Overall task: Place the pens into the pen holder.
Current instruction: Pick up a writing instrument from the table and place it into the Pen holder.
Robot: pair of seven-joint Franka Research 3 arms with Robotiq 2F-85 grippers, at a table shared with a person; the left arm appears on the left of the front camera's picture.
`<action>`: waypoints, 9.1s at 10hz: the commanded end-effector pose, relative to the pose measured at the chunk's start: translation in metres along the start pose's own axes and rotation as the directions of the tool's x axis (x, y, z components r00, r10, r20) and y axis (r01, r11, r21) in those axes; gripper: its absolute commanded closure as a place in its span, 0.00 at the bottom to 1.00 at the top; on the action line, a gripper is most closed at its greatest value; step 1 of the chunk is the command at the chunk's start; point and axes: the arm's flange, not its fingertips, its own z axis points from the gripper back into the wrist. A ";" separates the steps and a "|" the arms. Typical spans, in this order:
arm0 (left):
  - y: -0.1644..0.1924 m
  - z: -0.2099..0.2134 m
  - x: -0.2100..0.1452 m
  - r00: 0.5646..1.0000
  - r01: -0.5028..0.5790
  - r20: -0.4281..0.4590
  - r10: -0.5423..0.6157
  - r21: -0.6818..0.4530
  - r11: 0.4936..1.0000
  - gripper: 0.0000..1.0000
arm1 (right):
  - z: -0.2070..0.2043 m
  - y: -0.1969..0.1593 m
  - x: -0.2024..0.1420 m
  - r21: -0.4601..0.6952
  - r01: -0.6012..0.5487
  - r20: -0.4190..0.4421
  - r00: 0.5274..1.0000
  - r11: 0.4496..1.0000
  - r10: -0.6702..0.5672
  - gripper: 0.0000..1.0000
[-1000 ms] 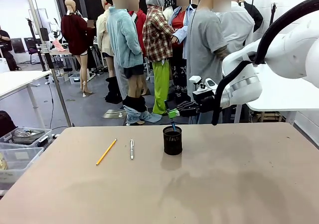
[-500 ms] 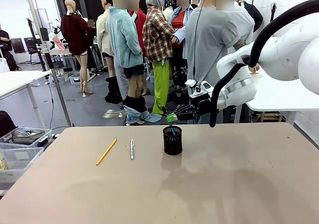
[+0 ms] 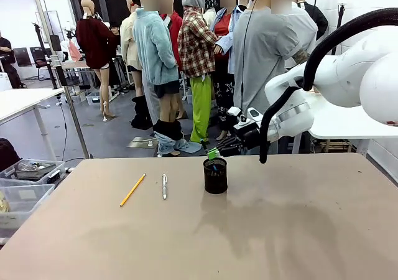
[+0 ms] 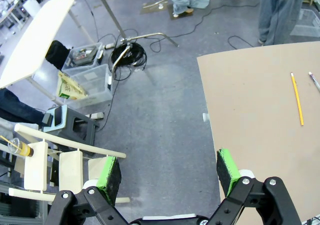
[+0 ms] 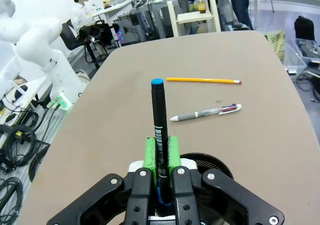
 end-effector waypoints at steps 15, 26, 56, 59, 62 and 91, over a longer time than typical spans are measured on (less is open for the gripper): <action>0.001 -0.002 0.001 1.000 -0.008 0.006 0.008 0.009 1.000 0.00 | 0.204 0.142 0.028 -0.695 0.101 -0.246 0.897 0.712 -0.367 0.60; 0.000 0.000 0.000 1.000 -0.001 0.001 0.001 0.000 1.000 0.00 | 0.405 0.300 -0.071 -0.889 0.458 0.314 0.609 0.000 -0.729 0.22; -0.344 -0.335 0.077 0.792 0.150 -0.450 -0.413 -0.512 0.846 0.00 | 0.406 0.300 -0.075 -0.884 0.466 0.297 0.626 0.041 -0.721 0.22; -0.370 -0.351 0.068 0.758 0.158 -0.481 -0.440 -0.519 0.840 0.00 | 0.406 0.300 -0.075 -0.884 0.466 0.297 0.626 0.041 -0.721 0.22; -0.379 -0.359 0.057 0.715 0.185 -0.515 -0.474 -0.515 0.837 0.00 | 0.406 0.300 -0.075 -0.884 0.466 0.297 0.626 0.041 -0.721 0.22; -0.159 -0.240 0.073 0.901 0.413 0.433 -0.032 -0.833 0.368 1.00 | 0.406 0.300 -0.075 -0.884 0.466 0.297 0.626 0.041 -0.721 0.22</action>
